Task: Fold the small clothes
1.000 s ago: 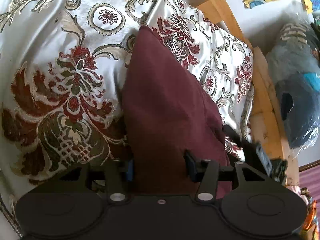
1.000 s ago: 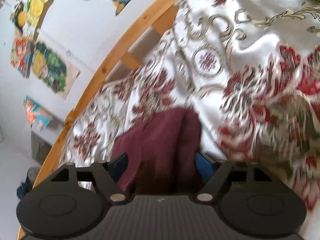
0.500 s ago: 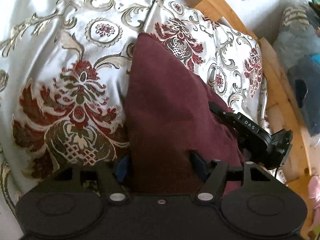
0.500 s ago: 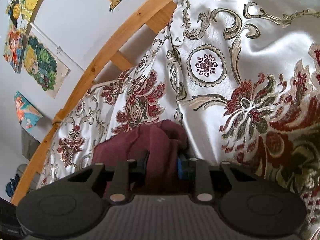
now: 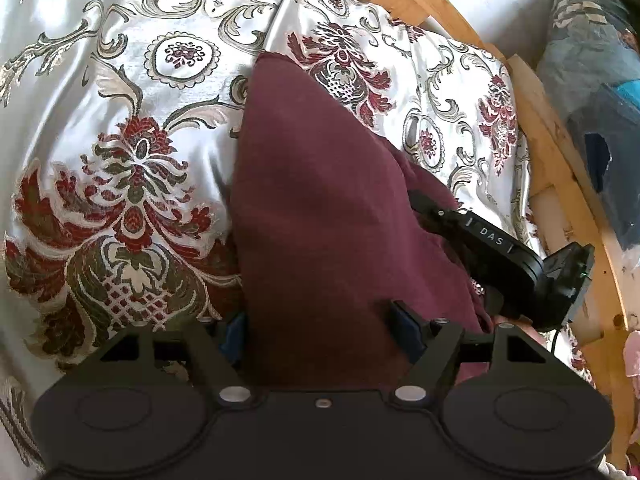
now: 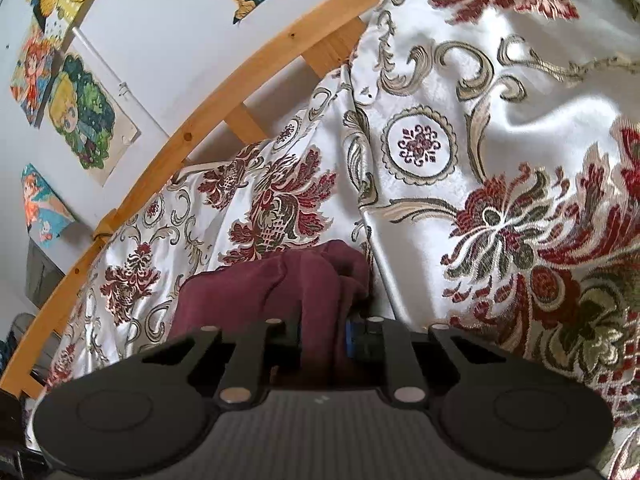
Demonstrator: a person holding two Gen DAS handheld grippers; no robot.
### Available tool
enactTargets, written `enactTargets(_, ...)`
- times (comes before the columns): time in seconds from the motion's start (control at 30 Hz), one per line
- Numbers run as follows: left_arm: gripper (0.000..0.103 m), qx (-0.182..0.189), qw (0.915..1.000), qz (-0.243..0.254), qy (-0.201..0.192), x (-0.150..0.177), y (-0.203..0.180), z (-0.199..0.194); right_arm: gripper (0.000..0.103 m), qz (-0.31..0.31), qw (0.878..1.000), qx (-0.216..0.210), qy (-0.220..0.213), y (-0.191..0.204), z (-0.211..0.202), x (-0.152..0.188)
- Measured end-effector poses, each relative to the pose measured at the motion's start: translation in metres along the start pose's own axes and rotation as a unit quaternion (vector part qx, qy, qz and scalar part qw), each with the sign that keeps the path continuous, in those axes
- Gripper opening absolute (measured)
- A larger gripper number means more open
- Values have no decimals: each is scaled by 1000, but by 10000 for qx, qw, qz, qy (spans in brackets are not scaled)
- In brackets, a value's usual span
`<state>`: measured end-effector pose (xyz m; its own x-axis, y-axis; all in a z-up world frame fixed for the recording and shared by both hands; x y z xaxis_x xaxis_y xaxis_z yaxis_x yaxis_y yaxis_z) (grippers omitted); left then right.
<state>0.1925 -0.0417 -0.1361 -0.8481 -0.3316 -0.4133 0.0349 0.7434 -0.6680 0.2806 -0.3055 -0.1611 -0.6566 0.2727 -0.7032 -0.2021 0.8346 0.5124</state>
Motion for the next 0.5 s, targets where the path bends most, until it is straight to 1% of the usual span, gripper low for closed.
enactTargets(0.13,74,-85,9999,105,-13,0,-3,2,20,-73,9999,93,-54,3,-4,0)
enactTargets(0.33,73,-89,9998,157,-10,0,-2,0,20,-63,9998,160,-105,3,-9,1)
enactTargets(0.43,72,-80,9998,186,-10,1,-3,-1,19,-63,9997,182,-145,4,-12,1)
enactTargets(0.5,69,-77,9997,212,-16,1,-4,-2,19,-68,9996,197,-179,5,-16,1)
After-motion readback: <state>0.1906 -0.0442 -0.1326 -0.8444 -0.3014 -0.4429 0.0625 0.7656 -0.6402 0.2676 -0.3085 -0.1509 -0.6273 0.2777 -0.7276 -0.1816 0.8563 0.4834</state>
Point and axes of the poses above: each gripper's, at about its wrist camera, not at the fingertips, and z roughly the way its jaws point, y to its left, x to its underside, the point moved 10 cm from there along z, roughly the way its jaws point, and after that the axes turned 6 degrees about x, right-handed, at the moved point
